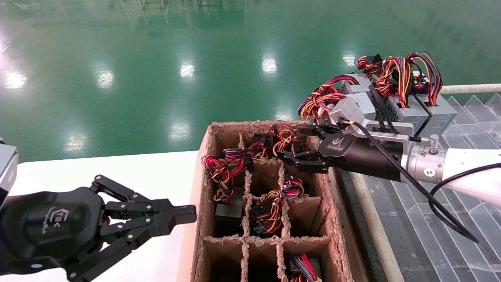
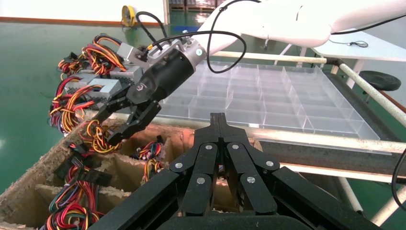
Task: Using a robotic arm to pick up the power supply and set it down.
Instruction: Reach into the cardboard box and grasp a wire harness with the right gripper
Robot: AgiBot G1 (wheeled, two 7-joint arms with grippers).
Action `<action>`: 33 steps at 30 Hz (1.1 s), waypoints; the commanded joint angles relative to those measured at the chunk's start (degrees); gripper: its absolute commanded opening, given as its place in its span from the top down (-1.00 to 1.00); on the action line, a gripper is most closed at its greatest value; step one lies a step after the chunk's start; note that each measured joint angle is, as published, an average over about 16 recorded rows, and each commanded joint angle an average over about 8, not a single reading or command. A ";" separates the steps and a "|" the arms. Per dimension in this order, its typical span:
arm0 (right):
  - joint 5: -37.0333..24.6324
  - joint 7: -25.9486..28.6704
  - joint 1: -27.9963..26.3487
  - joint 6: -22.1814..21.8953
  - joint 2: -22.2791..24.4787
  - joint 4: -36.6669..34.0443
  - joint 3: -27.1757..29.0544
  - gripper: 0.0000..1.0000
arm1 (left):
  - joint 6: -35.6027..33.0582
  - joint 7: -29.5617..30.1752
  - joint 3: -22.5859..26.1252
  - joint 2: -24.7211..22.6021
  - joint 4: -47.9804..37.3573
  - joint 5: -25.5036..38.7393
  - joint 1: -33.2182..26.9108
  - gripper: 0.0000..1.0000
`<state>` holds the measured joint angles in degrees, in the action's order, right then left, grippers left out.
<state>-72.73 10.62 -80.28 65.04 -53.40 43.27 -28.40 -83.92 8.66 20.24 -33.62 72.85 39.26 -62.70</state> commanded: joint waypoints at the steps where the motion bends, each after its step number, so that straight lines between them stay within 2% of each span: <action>1: -0.14 -0.22 -0.10 0.05 -0.27 -0.52 -0.13 1.00 | 0.00 0.00 0.00 0.00 0.00 0.00 0.00 1.00; 17: -3.14 -0.72 -0.20 -1.69 0.14 -0.88 -1.40 1.00 | 0.01 -0.01 0.01 0.01 0.00 -0.01 0.00 1.00; 33: -2.86 0.09 0.78 -1.47 3.69 8.01 -0.67 1.00 | 0.01 -0.01 0.03 0.01 0.00 -0.02 -0.01 1.00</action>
<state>-75.46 10.40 -79.71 63.60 -49.67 51.48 -28.91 -83.91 8.64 20.26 -33.61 72.85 39.24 -62.71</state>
